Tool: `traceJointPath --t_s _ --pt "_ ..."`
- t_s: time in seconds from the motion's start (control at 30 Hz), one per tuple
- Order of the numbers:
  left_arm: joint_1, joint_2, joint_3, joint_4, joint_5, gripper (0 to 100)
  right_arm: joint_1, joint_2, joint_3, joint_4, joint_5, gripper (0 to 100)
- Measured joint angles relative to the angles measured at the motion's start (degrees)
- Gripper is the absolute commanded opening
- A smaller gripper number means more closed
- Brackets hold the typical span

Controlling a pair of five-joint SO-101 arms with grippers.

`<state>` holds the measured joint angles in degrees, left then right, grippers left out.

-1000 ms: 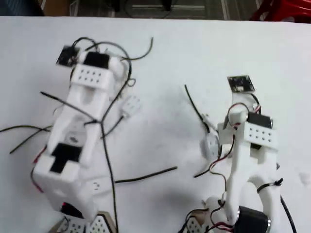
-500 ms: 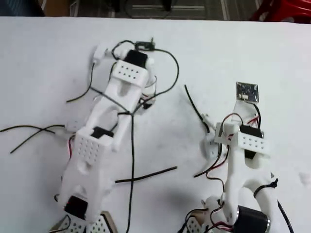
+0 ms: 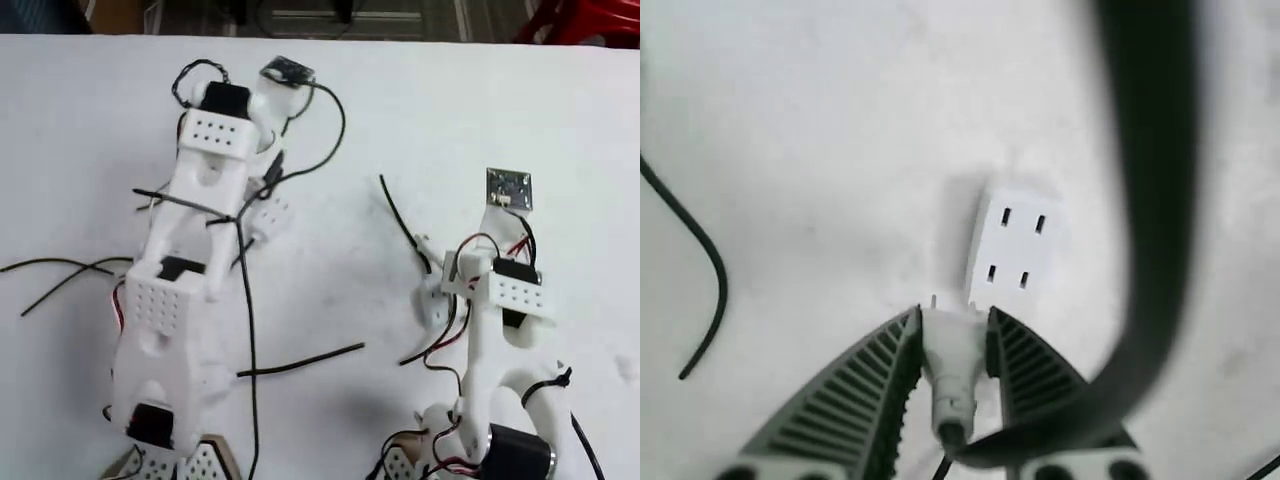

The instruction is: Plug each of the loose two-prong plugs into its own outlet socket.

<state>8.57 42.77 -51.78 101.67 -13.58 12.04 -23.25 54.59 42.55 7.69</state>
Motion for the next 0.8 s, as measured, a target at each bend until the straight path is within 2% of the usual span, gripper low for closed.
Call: traceJointPath --t_s 0.2,0.4,0.7,0.8 --pt "0.88 0.00 0.00 -0.97 -10.46 2 0.00 0.00 0.00 0.00 0.00 2.1" --pt "2.99 0.00 0.00 -5.01 -16.00 2 0.00 0.00 0.00 0.00 0.00 2.1" --pt "3.25 2.90 0.00 -6.86 -17.14 2 0.00 0.00 0.00 0.00 0.00 2.1" --pt "3.34 2.81 0.00 -6.86 -13.98 2 0.09 0.00 0.00 0.00 0.00 2.1"
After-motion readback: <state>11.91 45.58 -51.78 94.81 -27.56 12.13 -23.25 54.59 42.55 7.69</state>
